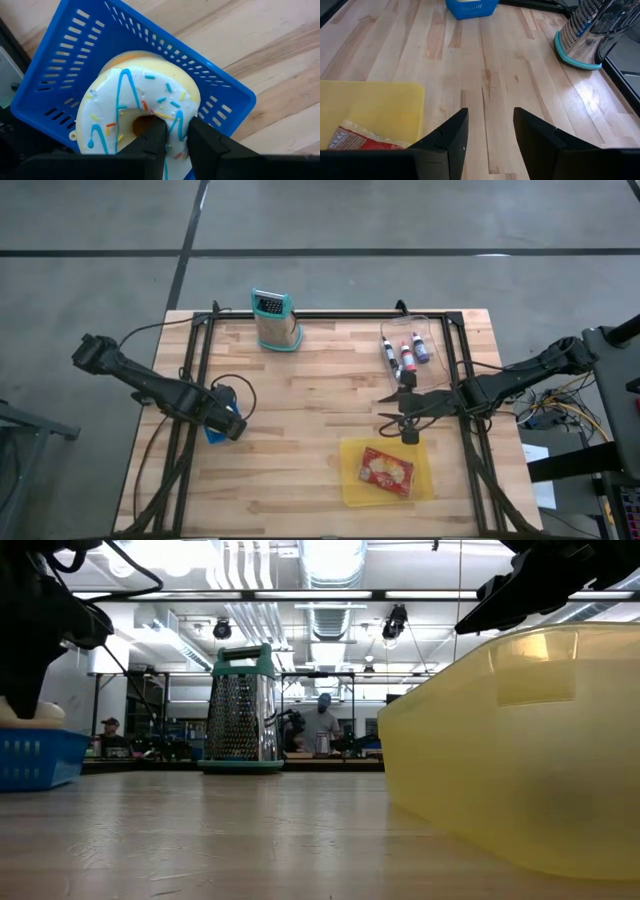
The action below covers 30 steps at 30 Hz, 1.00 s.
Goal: Pick & Place Food Item
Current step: Put the white donut into the blue bin
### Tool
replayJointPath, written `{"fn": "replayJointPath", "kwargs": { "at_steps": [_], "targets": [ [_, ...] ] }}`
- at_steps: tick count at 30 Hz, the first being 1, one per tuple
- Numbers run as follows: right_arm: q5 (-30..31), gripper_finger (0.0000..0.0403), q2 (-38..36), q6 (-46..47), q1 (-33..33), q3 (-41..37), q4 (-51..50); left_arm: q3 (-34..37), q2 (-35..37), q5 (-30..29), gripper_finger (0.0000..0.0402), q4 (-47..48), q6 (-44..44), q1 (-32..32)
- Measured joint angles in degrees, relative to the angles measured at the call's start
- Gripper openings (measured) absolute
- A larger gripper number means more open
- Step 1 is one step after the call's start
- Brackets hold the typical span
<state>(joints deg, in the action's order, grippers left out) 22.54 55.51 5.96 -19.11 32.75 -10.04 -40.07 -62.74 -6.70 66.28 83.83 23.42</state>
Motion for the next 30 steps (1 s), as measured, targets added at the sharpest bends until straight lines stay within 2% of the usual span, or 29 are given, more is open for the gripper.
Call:
{"fn": "replayJointPath", "kwargs": {
  "at_steps": [16,30],
  "targets": [
    [-0.01,0.015,-0.01,0.0,0.0,0.0,0.0,0.02,-0.04,0.09,0.0077,-0.72,-0.87,0.0],
    [-0.02,0.015,-0.02,0.0,0.0,0.0,0.0,0.04,-0.04,0.07,0.0193,-1.14,-0.66,0.0]
  ]
}}
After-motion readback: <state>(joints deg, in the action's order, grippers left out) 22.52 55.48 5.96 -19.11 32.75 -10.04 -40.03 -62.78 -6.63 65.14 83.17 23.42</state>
